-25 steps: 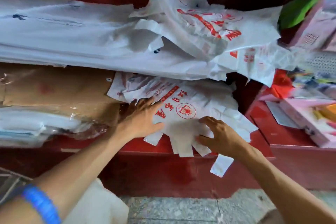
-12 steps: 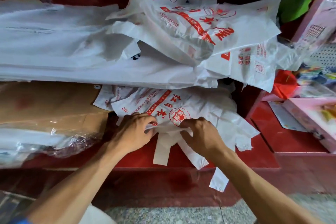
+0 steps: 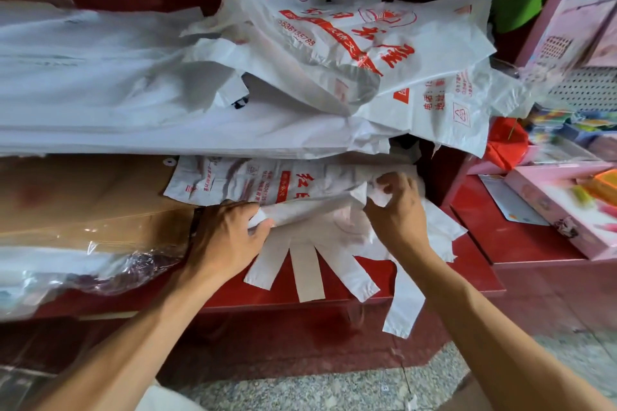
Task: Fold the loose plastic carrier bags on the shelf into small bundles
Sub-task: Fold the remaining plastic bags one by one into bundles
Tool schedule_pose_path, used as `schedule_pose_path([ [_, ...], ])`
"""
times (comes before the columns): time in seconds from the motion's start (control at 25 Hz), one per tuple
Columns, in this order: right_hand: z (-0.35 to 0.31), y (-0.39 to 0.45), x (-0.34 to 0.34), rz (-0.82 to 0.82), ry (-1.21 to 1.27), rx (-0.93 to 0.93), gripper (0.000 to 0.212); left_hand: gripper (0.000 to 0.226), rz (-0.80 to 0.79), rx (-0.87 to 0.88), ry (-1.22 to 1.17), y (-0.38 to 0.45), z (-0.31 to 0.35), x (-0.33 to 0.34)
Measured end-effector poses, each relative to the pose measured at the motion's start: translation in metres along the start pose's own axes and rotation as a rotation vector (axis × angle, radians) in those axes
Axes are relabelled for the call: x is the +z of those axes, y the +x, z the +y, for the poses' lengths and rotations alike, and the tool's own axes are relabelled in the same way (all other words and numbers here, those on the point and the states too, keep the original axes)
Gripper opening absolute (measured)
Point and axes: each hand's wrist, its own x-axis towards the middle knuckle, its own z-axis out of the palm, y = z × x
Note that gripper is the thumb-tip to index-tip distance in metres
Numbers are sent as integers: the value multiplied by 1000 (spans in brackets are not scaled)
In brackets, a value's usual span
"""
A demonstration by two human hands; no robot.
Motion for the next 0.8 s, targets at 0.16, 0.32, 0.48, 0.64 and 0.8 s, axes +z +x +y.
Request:
schedule_pose_path([
  [0.16,-19,-8,-10,-244,300,397,47,28,84,-15,85,-6,22,-12],
  [0.32,-35,-17,-24,-686,478,510,61,22,64,100,192,-16,46,-20],
  [0.48,-30,-20,-17,-804,508,495,64,19,-461,464,-126,-34,64,-24],
  [0.64,-25,-23,-6,-702,468,394,63,28,-566,243,-467,-29,62,-17],
  [0.8,-15,-21,13,-528,222,233,29,47,-352,58,-316,-16,35,-5],
])
